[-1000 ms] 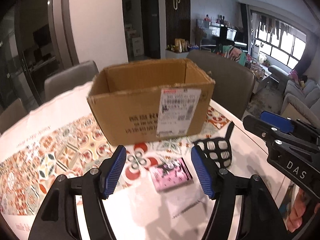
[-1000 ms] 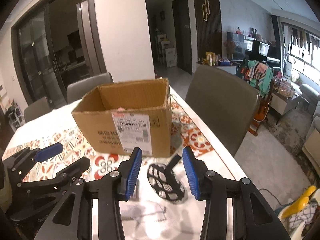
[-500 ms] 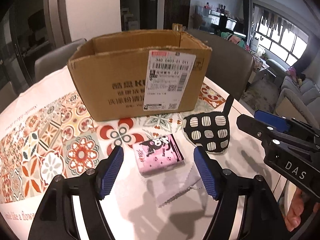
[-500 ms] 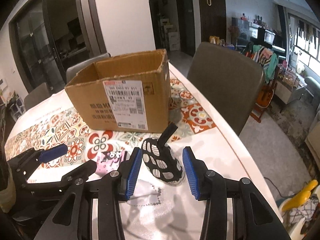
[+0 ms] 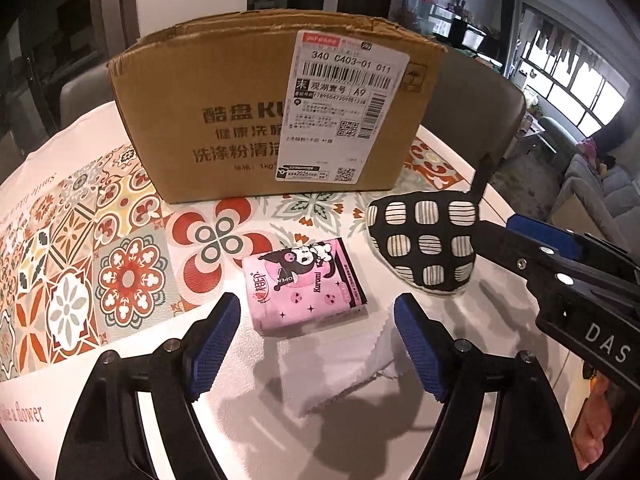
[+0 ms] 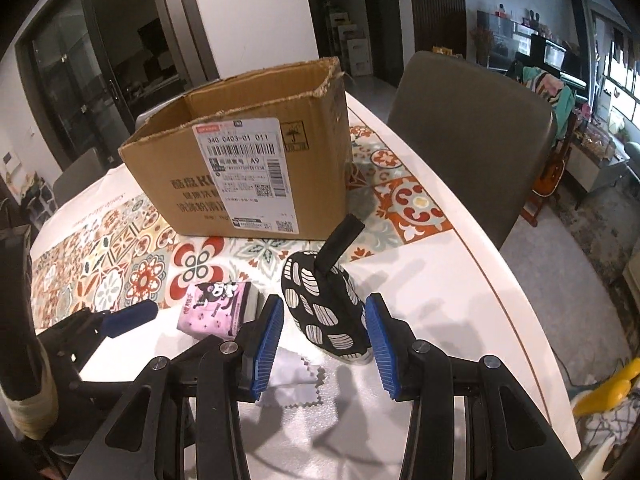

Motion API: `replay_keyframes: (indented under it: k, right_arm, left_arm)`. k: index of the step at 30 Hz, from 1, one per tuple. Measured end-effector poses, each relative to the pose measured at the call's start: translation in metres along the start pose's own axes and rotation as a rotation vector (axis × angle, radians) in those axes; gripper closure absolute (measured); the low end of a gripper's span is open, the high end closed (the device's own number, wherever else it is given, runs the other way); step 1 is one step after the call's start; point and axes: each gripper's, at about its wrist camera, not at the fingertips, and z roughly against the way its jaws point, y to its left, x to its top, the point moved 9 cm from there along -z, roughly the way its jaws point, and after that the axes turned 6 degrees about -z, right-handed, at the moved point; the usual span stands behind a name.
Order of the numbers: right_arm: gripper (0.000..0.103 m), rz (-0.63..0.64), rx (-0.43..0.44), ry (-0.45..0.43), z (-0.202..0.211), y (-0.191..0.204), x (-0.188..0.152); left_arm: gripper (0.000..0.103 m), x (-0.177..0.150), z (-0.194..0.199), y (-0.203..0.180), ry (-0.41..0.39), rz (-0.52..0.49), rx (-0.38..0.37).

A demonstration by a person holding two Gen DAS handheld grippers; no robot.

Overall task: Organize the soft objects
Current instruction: 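Grasp the pink Kuromi packet with the left tool while the right tool grips the dotted mitt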

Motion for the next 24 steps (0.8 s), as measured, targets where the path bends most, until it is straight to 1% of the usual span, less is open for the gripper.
replay_keyframes:
  k: [3, 7, 19, 24]
  right_arm:
    - [0.059, 0.004, -0.003, 0.014, -0.006, -0.001, -0.001]
    - [0.059, 0.002, 0.002, 0.027, -0.012, -0.002, -0.001]
    - [0.059, -0.027, 0.000, 0.065, -0.030, -0.008, -0.002]
    - [0.059, -0.043, -0.009, 0.081, -0.036, -0.010, -0.004]
  left_arm:
    - [0.020, 0.000, -0.005, 0.000, 0.004, 0.002, 0.009]
    - [0.019, 0.001, -0.014, 0.002, 0.010, 0.002, 0.033]
    - [0.019, -0.001, -0.041, 0.009, 0.079, 0.033, 0.033]
    - [0.020, -0.002, -0.046, 0.011, 0.087, 0.024, 0.032]
